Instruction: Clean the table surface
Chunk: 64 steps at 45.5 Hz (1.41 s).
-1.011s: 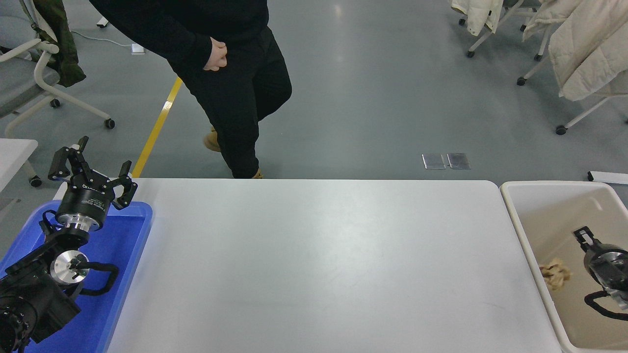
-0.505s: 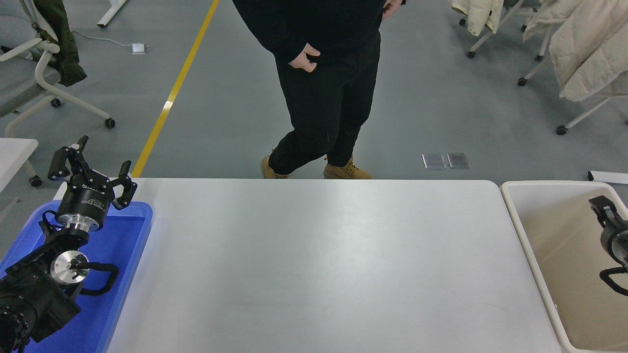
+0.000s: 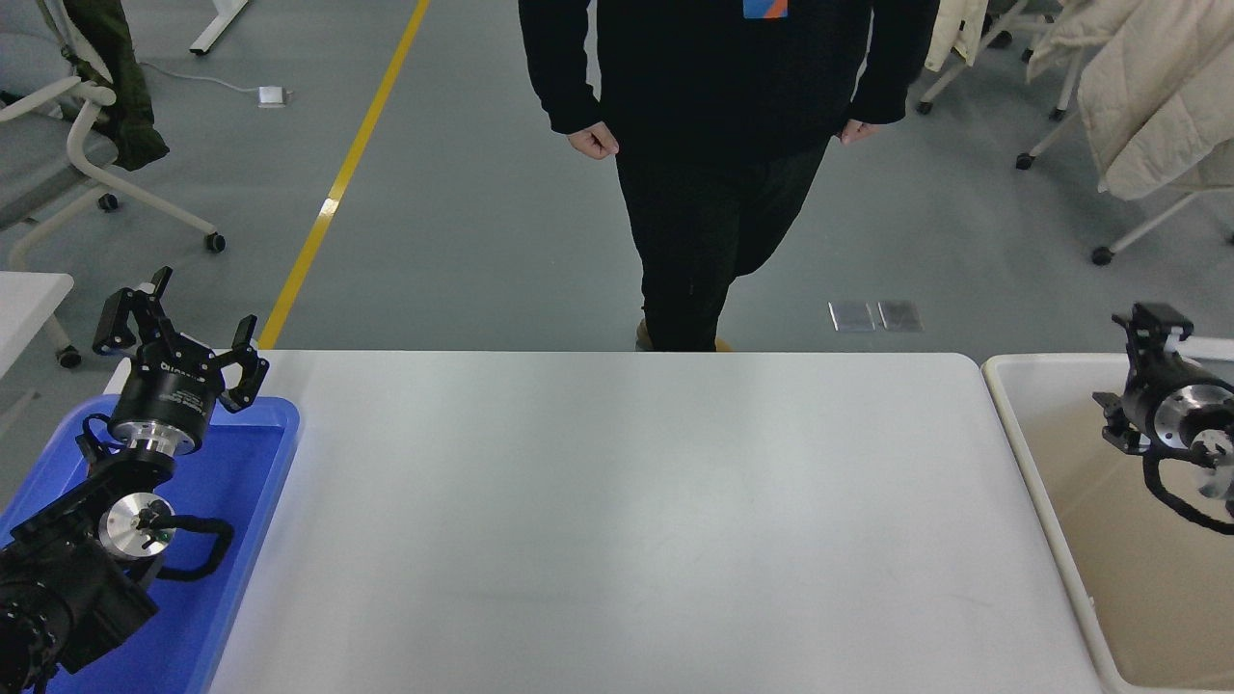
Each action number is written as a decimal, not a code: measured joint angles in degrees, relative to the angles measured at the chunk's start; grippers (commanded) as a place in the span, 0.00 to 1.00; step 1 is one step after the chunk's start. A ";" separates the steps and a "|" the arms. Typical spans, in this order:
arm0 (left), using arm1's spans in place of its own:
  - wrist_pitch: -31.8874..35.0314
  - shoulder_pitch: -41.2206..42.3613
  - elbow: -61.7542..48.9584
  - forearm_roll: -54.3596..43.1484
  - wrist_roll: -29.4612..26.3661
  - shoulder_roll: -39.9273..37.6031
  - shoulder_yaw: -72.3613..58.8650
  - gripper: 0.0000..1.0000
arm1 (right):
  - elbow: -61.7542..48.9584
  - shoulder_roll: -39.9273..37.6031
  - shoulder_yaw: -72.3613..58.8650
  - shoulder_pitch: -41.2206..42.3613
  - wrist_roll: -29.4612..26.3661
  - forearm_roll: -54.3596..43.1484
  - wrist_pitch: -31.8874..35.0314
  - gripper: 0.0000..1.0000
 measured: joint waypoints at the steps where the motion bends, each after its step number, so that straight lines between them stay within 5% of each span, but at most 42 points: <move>1: 0.00 0.00 0.00 0.01 0.00 0.00 0.00 1.00 | 0.39 1.09 2.08 -0.34 -0.01 -0.07 0.00 1.00; 19: 0.00 0.00 -0.01 0.01 0.00 0.01 0.00 1.00 | 2.54 14.50 21.71 -3.64 2.90 -0.24 1.72 1.00; 64: 0.00 -0.05 0.00 0.01 0.00 0.00 0.00 1.00 | -0.04 21.09 24.83 -4.23 9.83 -0.29 2.41 1.00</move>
